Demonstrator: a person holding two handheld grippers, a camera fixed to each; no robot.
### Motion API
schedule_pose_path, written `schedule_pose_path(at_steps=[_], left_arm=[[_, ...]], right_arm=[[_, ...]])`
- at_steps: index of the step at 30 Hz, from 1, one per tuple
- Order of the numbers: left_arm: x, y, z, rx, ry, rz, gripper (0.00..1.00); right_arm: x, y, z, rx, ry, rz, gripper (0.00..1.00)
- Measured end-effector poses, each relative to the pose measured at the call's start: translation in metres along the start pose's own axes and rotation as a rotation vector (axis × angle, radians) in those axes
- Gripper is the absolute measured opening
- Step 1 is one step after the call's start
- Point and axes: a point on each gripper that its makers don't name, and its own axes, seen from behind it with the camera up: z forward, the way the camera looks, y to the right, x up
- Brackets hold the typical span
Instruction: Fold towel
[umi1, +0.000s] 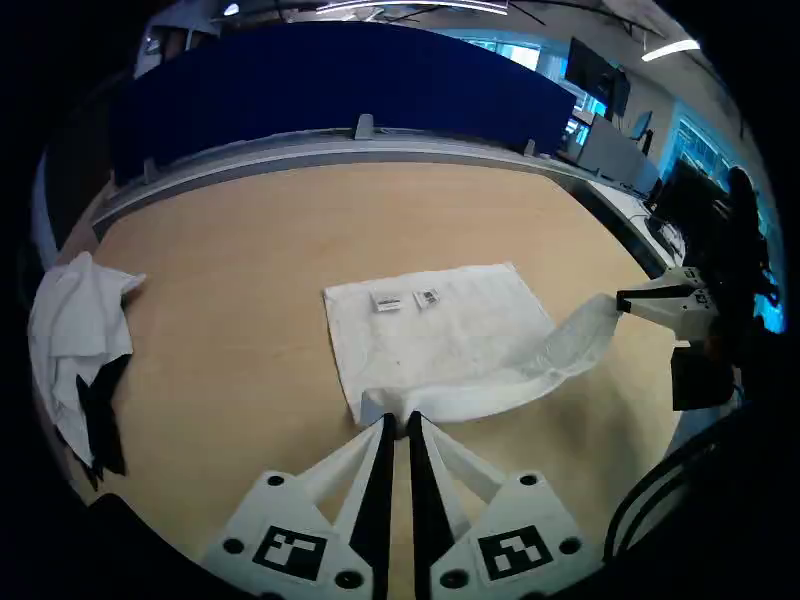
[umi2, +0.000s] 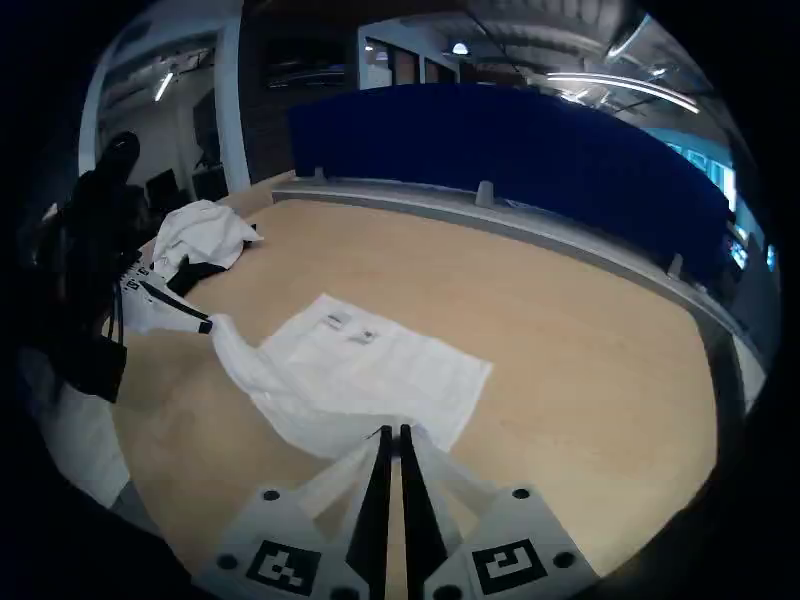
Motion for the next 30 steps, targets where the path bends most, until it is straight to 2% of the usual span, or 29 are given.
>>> schedule_pose_path(at_steps=[5, 7, 9, 14, 18, 23, 30], left_arm=[[0.025, -0.013, 0.024, -0.006, -0.003, -0.085, 0.10], [0.034, -0.018, 0.034, -0.009, -0.002, -0.100, 0.10], [0.042, -0.023, 0.043, -0.010, -0.001, -0.103, 0.10], [0.054, -0.036, 0.067, 0.001, -0.015, -0.071, 0.10], [0.055, -0.039, 0.077, -0.004, -0.028, -0.071, 0.10], [0.054, -0.039, 0.081, -0.019, -0.026, -0.087, 0.10], [0.049, -0.050, 0.087, 0.015, -0.033, -0.075, 0.11]], right_arm=[[0.012, 0.024, 0.033, -0.015, -0.010, 0.005, 0.06], [0.016, 0.033, 0.044, -0.022, -0.018, 0.002, 0.06], [0.018, 0.041, 0.054, -0.028, -0.027, 0.000, 0.06], [0.021, 0.054, 0.077, -0.034, -0.050, 0.009, 0.06], [0.018, 0.057, 0.086, -0.036, -0.064, 0.021, 0.06], [0.014, 0.058, 0.089, -0.042, -0.071, 0.026, 0.06], [0.014, 0.065, 0.094, -0.075, -0.071, 0.040, 0.11]])
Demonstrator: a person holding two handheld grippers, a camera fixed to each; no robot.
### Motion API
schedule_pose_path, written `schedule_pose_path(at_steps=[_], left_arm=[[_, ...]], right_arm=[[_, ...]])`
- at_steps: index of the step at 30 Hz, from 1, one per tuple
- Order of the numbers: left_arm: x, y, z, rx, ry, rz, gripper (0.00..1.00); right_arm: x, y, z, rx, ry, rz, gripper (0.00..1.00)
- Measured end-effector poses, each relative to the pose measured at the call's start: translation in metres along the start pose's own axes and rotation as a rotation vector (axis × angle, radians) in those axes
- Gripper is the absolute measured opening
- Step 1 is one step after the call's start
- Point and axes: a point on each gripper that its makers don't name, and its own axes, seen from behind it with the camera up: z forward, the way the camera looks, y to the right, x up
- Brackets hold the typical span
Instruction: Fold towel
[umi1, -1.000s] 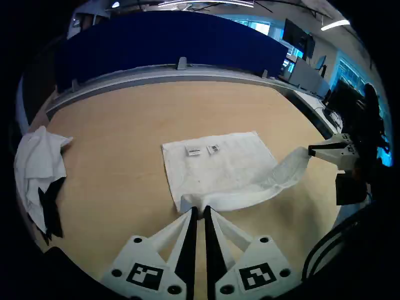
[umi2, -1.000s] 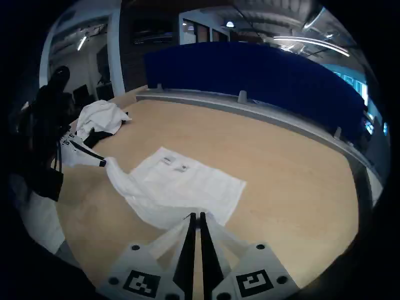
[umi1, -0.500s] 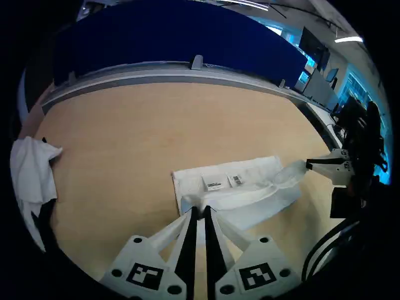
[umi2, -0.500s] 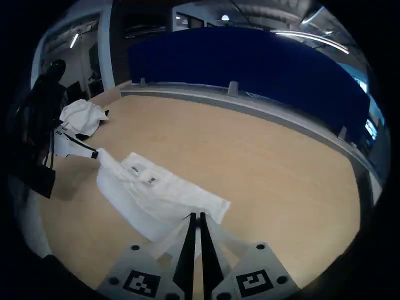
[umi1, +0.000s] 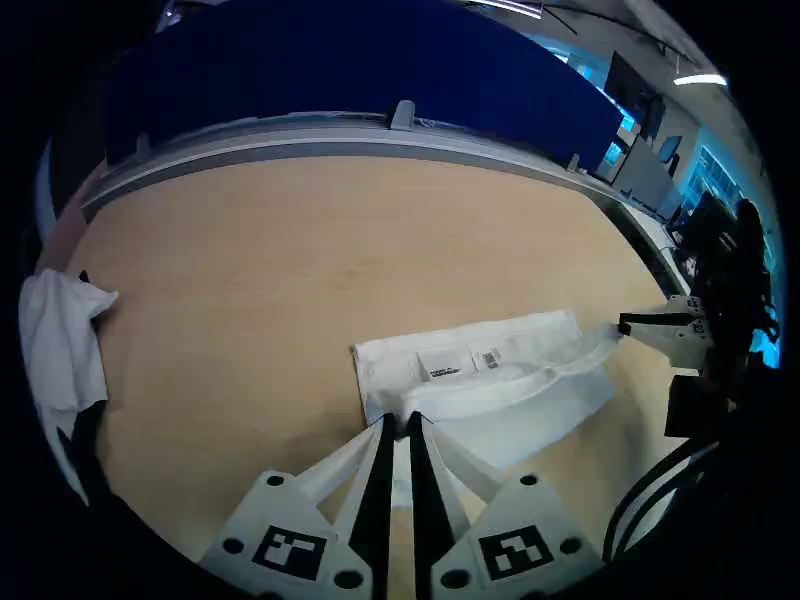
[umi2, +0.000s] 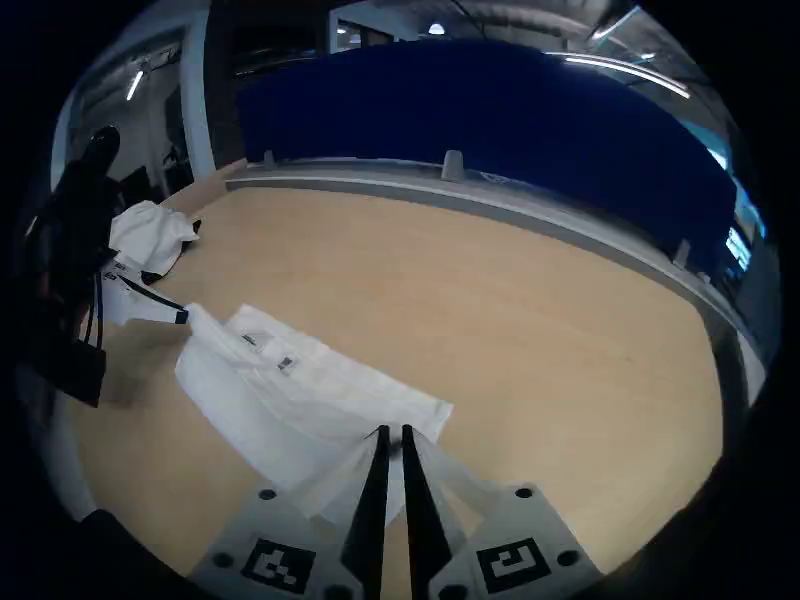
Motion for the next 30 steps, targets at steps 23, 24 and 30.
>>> schedule_pose_path(at_steps=[23, 24, 30], left_arm=[[-0.001, -0.021, 0.012, 0.044, 0.004, -0.013, 0.75], [-0.001, -0.021, 0.012, 0.044, 0.005, -0.012, 0.78], [0.000, -0.021, 0.009, 0.047, 0.020, -0.008, 0.99]], right_arm=[[-0.007, 0.012, 0.009, -0.079, -0.016, -0.010, 0.73], [-0.007, 0.012, 0.009, -0.079, -0.016, -0.011, 0.75], [-0.008, 0.012, 0.008, -0.080, -0.015, -0.013, 0.95]])
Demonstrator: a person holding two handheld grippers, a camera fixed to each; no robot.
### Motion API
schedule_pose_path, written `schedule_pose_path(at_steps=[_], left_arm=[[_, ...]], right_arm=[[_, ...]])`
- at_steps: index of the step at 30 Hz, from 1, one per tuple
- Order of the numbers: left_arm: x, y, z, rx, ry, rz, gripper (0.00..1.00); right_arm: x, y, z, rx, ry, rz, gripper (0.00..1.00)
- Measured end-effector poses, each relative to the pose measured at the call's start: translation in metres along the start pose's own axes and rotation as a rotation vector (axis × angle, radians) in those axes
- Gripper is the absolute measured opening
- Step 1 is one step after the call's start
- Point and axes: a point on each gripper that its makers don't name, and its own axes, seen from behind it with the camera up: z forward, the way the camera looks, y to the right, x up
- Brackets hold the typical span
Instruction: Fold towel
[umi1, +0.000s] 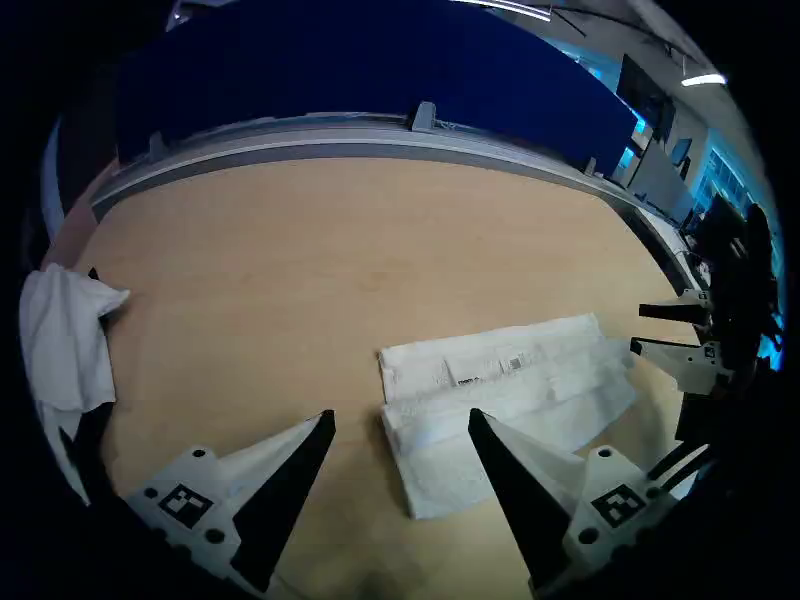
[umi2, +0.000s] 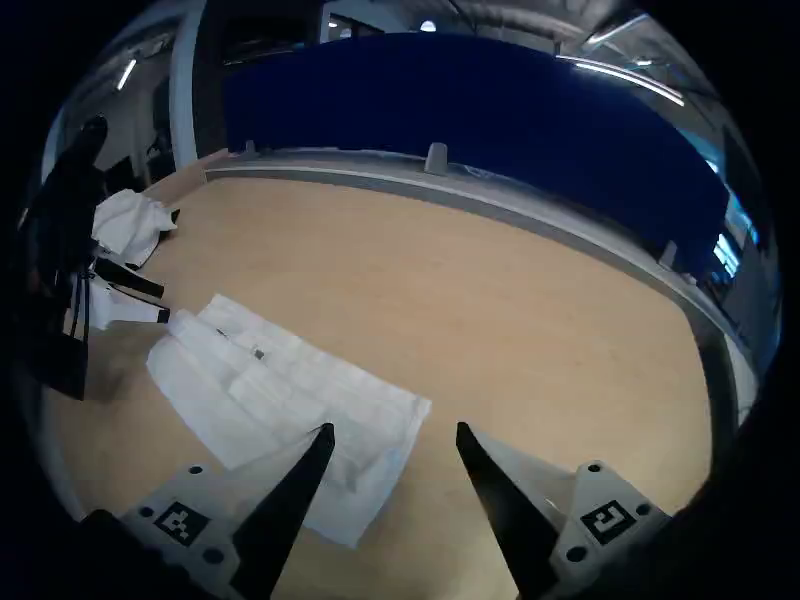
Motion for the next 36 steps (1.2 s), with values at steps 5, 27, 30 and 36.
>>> schedule_pose_path(at_steps=[5, 27, 30, 36], left_arm=[[-0.002, 0.000, -0.002, 0.002, 0.001, -0.006, 1.00], [-0.041, -0.025, -0.059, 0.097, 0.042, -0.073, 0.99], [-0.057, -0.030, -0.073, 0.119, 0.043, -0.094, 0.99], [-0.091, -0.037, -0.099, 0.158, 0.039, -0.146, 0.99]], right_arm=[[-0.002, 0.000, -0.001, 0.001, 0.000, 0.009, 0.99], [0.012, -0.056, -0.006, 0.086, 0.021, -0.046, 0.99], [0.012, -0.075, -0.004, 0.114, 0.020, -0.064, 0.99], [0.006, -0.116, 0.002, 0.178, 0.003, -0.100, 0.99]])
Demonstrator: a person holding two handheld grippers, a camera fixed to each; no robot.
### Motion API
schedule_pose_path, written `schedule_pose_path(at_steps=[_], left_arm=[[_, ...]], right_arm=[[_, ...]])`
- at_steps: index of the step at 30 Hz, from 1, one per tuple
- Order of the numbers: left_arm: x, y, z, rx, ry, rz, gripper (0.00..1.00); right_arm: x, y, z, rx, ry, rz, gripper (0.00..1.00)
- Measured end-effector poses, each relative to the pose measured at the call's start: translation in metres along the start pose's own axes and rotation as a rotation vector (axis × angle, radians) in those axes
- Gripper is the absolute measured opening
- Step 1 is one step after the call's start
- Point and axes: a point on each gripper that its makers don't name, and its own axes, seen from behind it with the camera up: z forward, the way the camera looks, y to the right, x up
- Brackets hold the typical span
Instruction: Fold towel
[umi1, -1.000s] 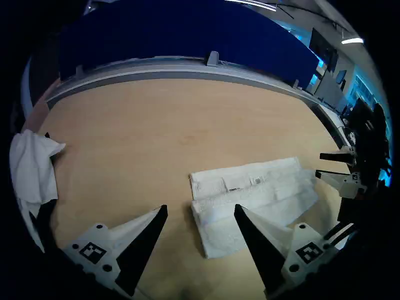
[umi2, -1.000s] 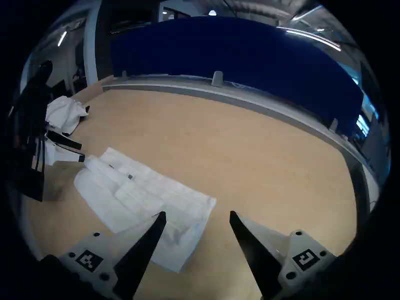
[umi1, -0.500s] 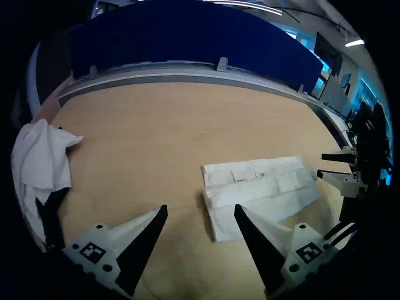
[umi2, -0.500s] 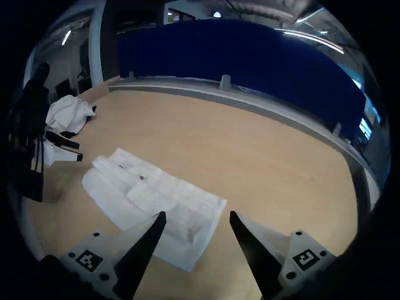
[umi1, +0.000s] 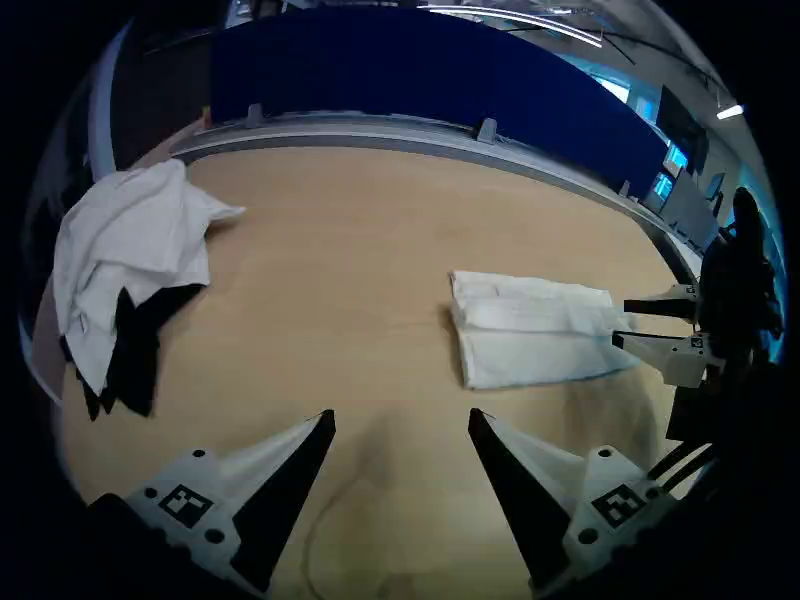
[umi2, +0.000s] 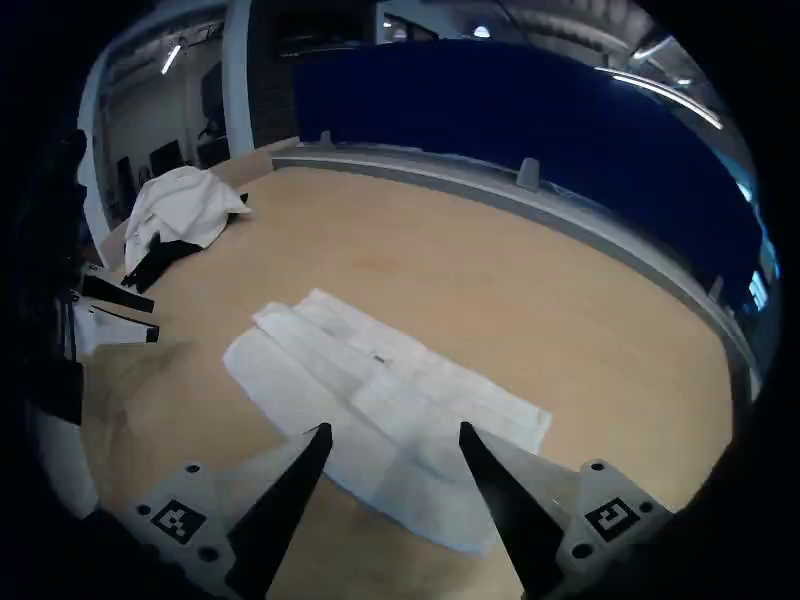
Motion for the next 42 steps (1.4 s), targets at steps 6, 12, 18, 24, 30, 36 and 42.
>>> schedule_pose_path(at_steps=[6, 12, 18, 24, 30, 36, 42], left_arm=[[-0.025, -0.014, -0.018, 0.032, -0.006, -0.037, 0.99], [-0.038, -0.022, -0.030, 0.046, -0.008, -0.060, 0.99], [-0.041, -0.025, -0.038, 0.052, -0.003, -0.067, 0.99], [-0.043, -0.026, -0.043, 0.056, 0.001, -0.072, 0.99], [-0.047, -0.027, -0.045, 0.055, 0.000, -0.083, 0.99], [-0.048, -0.028, -0.045, 0.057, -0.003, -0.089, 0.99], [-0.047, -0.029, -0.045, 0.059, -0.003, -0.082, 0.99]], right_arm=[[-0.002, -0.033, 0.008, 0.059, -0.010, -0.030, 0.99], [-0.001, -0.046, 0.016, 0.086, -0.019, -0.042, 0.99], [0.001, -0.053, 0.024, 0.100, -0.028, -0.055, 0.99], [-0.007, -0.064, 0.032, 0.122, -0.047, -0.074, 0.99], [-0.014, -0.069, 0.038, 0.136, -0.063, -0.077, 0.99], [-0.015, -0.069, 0.045, 0.138, -0.072, -0.083, 0.99], [-0.006, -0.059, 0.051, 0.125, -0.069, -0.083, 0.99]])
